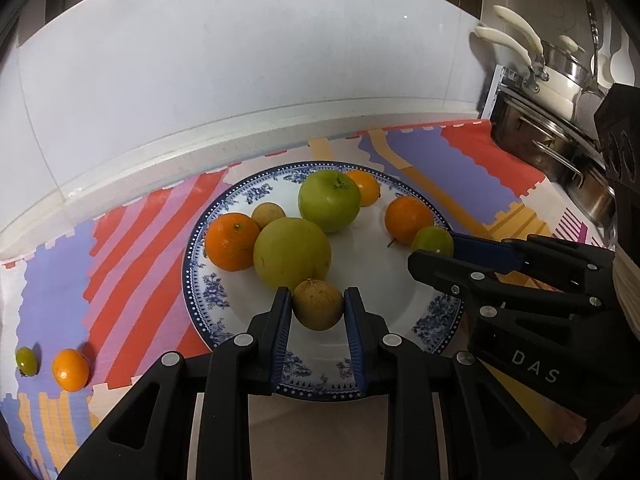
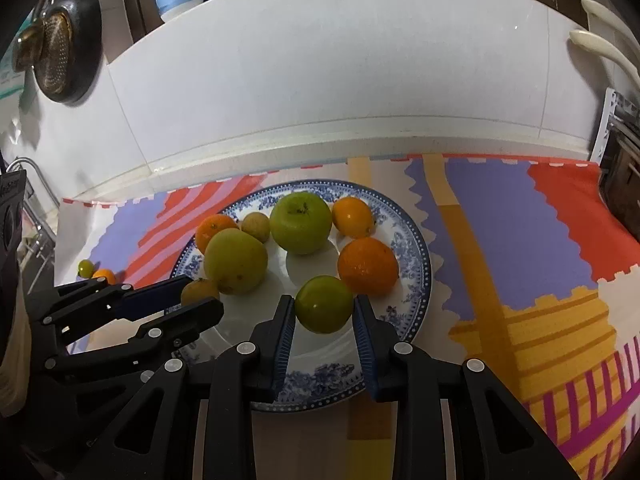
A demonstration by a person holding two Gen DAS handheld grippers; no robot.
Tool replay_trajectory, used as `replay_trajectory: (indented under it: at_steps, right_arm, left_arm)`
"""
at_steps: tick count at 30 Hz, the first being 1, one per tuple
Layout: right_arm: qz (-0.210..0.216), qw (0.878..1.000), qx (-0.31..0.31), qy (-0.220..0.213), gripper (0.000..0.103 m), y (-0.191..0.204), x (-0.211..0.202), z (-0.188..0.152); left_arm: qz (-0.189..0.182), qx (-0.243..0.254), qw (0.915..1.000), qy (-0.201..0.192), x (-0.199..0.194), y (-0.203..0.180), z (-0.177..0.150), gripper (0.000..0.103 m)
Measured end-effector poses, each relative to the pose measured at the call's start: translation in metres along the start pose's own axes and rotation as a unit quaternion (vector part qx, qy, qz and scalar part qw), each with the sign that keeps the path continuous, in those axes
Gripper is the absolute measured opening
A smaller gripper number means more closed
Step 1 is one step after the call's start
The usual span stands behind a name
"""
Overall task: Organize fruits
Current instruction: 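Open both tools to release the fruits onto the plate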
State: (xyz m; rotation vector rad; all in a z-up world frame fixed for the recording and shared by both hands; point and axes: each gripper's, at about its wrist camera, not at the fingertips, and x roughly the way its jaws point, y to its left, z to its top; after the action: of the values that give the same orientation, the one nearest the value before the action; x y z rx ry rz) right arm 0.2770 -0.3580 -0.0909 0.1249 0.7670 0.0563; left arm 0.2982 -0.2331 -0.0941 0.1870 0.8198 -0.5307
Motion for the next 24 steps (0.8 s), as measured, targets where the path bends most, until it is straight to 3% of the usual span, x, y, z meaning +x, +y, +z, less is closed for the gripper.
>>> replay_trajectory:
  at_steps: [17, 24]
  right_arm:
    - [-0.004, 1.000, 0.001, 0.003, 0.031, 0.000, 0.001, 0.001]
    - [-0.007, 1.000, 0.007, -0.005, 0.032, -0.001, -0.008, 0.005]
  left_arm:
    - [0.003, 0.003, 1.0000, -0.002, 0.001, -0.001, 0.004, 0.027]
    - [0.016, -0.004, 0.9997, -0.018, -0.015, 0.005, 0.005, 0.037]
